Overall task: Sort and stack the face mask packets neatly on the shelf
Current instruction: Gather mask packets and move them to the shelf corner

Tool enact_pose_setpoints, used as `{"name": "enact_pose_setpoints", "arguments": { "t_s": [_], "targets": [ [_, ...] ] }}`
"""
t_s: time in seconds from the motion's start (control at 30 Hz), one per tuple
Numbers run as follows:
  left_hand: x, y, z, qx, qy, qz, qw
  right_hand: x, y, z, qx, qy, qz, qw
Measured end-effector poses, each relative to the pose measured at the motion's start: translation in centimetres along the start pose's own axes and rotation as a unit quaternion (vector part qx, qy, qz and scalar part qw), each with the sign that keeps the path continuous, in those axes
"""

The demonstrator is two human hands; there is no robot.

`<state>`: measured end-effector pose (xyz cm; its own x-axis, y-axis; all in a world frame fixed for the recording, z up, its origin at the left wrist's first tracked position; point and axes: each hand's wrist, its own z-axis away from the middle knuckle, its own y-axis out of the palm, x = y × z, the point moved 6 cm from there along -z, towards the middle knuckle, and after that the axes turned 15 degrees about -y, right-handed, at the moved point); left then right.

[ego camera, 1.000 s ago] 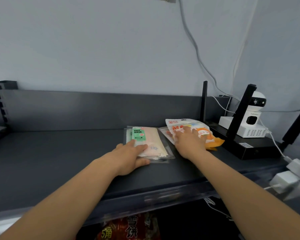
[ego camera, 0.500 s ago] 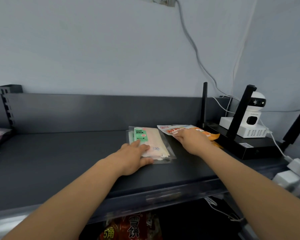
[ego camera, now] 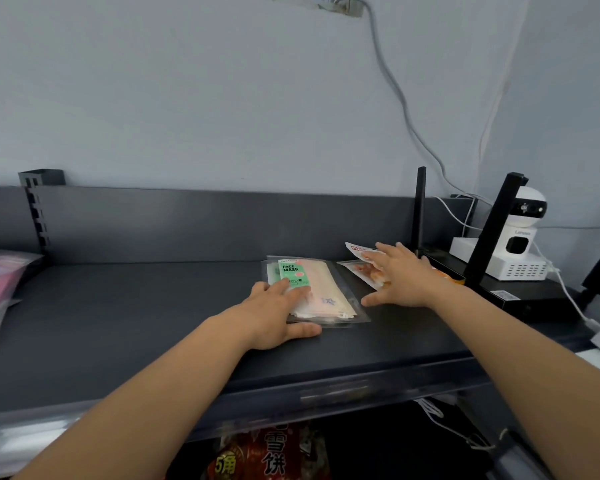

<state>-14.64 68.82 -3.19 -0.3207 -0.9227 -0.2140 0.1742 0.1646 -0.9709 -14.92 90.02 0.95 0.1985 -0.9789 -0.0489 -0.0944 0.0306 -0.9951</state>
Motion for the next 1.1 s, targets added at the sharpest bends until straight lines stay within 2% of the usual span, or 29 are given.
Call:
{"name": "enact_pose_setpoints", "arguments": {
  "t_s": [0.07, 0.13, 0.3, 0.43, 0.53, 0.63, 0.73, 0.93, 1.1],
  "targets": [
    [0.0, -0.1, -0.1, 0.004, 0.002, -0.002, 1.0, 1.9, -0.8, 0.0, 0.005, -0.063, 0.011, 0.998],
    [0.1, -0.1, -0.3, 0.006, 0.008, 0.008, 1.0, 4.2, -1.0, 0.1, 0.021, -0.122, -0.026, 0.992],
    [0.4, -0.2, -1.0, -0.002, 0.039, 0.098, 0.994, 8.7, 1.2, -0.1, 0.096, -0.175, -0.124, 0.972],
    [-0.3, -0.5, -0.7, -0.029, 0.069, 0.141, 0.987, 7.9, 2.3, -0.2, 0.118, -0.152, -0.141, 0.971],
    [0.2, -0.9, -0.8, -0.071, 0.026, 0.154, 0.985, 7.0, 2.4, 0.0, 0.124, -0.12, -0.128, 0.977],
    [1.1, -0.2, -1.2, -0.026, -0.048, 0.104, 0.993, 7.3, 2.3, 0.5, 0.12, -0.132, -0.158, 0.971],
    [1.0, -0.1, -0.9, 0.012, -0.038, 0.122, 0.992, 7.4, 2.5, 0.5, 0.109, -0.125, -0.193, 0.967],
    [0.7, -0.4, -0.9, 0.025, -0.01, 0.146, 0.989, 7.6, 2.4, 0.2, 0.09, -0.125, -0.201, 0.967],
    [2.1, -0.8, -1.3, 0.003, -0.068, 0.141, 0.988, 7.4, 2.0, 1.0, 0.086, -0.135, -0.2, 0.967]
  ]
}}
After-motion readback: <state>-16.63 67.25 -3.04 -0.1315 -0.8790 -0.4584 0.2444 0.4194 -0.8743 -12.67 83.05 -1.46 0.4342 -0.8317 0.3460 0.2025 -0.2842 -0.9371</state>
